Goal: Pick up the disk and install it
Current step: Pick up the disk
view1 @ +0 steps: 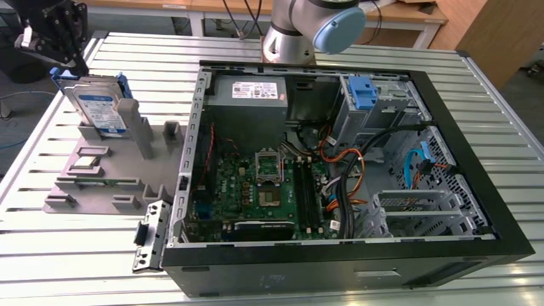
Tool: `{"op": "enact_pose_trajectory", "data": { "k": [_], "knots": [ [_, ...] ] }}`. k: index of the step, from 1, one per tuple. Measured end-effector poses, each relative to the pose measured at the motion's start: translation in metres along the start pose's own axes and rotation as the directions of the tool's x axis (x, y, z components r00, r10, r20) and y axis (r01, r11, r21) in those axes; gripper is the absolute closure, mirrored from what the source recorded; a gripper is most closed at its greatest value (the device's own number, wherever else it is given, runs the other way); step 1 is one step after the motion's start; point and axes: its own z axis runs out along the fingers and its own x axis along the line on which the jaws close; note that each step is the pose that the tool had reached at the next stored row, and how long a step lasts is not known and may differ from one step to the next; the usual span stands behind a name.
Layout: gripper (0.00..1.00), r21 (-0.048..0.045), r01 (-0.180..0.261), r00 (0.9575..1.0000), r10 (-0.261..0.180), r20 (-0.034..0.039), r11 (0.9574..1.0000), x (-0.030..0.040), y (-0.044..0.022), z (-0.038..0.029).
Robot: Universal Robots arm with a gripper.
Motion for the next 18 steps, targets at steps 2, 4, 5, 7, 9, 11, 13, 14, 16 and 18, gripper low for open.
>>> {"op": "enact_pose_trajectory", "data": {
  "k": [2,4,5,7,9,11,13,14,16,18],
  "knots": [
    [0.76,0.0,0.0,1.0,0.0,0.0,1.0,0.0,0.0,0.0],
    [0.71,0.0,0.0,1.0,0.0,0.0,1.0,0.0,-0.0001,0.0],
    [0.65,0.0,0.0,1.0,0.0,0.0,1.0,0.0,-0.0001,0.0],
    [0.59,0.0,0.0,1.0,0.0,0.0,1.0,0.0,-0.0001,0.0],
    [0.53,0.0,0.0,1.0,0.0,-0.0001,1.0,0.0,-0.0002,0.0],
    [0.53,0.0,0.0,1.0,0.0,0.0,1.0,-0.0001,-0.0002,0.0],
    [0.53,0.0,0.0,1.0,0.0,0.0,1.0,-0.0001,-0.0003,0.0001],
    [0.53,-0.0001,0.0,1.0,0.0,0.0001,1.0,-0.0001,-0.0003,0.0004],
    [0.53,0.0,0.0,1.0,0.0,0.001,1.0,0.0,-0.0003,0.0015],
    [0.53,-0.0002,0.0,1.0,0.0,0.0015,1.0,0.0,-0.0004,0.0028]
  ]
}}
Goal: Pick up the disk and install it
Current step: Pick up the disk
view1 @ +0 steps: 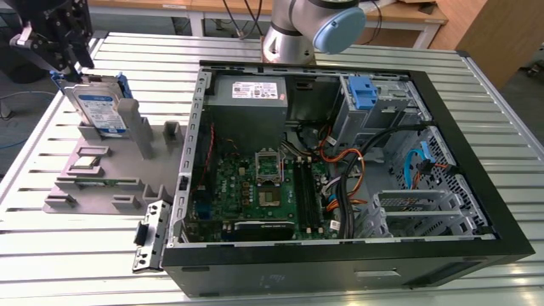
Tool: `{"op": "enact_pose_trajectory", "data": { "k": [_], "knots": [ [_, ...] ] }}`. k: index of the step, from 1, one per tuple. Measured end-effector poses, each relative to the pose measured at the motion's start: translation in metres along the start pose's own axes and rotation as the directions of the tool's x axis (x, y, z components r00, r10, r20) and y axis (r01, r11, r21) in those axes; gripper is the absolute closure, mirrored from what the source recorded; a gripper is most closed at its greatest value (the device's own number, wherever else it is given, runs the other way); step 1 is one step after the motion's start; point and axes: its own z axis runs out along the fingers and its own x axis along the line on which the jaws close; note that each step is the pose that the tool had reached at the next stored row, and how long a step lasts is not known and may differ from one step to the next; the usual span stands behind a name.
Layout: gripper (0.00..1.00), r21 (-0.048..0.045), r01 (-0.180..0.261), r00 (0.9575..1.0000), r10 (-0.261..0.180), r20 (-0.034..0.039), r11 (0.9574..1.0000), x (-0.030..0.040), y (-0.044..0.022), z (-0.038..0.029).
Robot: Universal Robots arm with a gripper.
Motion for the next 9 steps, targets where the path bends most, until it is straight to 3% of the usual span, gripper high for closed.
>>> {"op": "enact_pose_trajectory", "data": {
  "k": [9],
  "knots": [
    [0.53,-0.0005,0.0,1.0,0.0,0.0027,1.0,0.0,0.0,0.001]
  ]
}}
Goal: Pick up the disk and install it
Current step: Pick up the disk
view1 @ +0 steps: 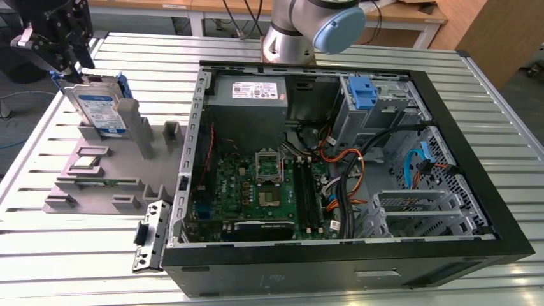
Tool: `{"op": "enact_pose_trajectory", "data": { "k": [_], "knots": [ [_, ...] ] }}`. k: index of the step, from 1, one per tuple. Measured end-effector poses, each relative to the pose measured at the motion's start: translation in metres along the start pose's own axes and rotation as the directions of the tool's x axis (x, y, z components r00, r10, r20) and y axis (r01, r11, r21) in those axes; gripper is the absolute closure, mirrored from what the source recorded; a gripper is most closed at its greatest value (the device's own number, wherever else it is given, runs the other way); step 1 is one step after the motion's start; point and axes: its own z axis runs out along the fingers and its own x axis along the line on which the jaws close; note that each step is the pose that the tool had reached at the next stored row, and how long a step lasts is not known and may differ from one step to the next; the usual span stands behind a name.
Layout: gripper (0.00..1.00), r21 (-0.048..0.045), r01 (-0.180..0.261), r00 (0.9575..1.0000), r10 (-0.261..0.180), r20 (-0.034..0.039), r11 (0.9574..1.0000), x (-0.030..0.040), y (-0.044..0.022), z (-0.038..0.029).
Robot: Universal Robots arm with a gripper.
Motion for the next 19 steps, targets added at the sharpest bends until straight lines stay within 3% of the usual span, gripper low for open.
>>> {"op": "enact_pose_trajectory", "data": {
  "k": [6,13,17,19],
  "knots": [
    [0.53,-0.0002,0.0,1.0,0.0,0.0008,1.0,0.0001,-0.0001,0.0027],
    [0.53,-0.0005,0.0,1.0,0.0,0.0041,1.0,0.0004,-0.0005,0.0128],
    [0.53,-0.001,0.0,1.0,0.0,0.0091,1.0,0.0006,-0.0007,0.0175],
    [0.53,-0.0008,0.001,0.9999,-0.001,0.0169,1.0,0.0007,-0.0007,0.0177]
  ]
}}
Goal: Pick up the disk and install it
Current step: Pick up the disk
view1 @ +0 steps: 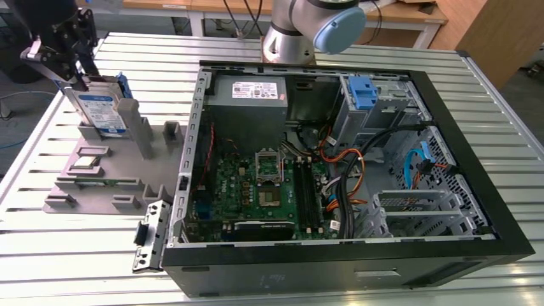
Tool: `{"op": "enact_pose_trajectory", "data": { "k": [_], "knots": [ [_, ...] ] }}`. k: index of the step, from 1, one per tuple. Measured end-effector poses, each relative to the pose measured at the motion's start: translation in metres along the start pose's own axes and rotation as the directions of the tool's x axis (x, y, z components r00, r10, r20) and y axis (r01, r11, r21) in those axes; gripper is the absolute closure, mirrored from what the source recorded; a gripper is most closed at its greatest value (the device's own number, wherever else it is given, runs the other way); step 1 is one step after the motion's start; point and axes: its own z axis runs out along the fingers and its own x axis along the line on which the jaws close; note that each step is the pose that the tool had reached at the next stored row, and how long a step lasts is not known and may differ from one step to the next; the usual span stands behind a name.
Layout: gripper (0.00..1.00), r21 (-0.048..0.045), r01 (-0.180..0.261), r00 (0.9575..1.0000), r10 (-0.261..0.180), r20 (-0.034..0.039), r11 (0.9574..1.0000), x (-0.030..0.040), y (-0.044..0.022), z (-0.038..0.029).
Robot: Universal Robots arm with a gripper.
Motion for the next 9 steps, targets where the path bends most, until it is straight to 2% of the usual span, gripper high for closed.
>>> {"op": "enact_pose_trajectory", "data": {
  "k": [3,4,9],
  "knots": [
    [0.53,-0.0002,0.006,0.9996,-0.006,0.0267,1.0,0.0,0.0,0.0003],
    [0.53,-0.0005,0.007,0.9995,-0.007,0.0314,1.0,-0.0001,0.0,0.0005],
    [0.53,-0.0016,0.014,0.9994,-0.014,0.0327,0.9999,0.0,-0.0003,0.0028]
  ]
}}
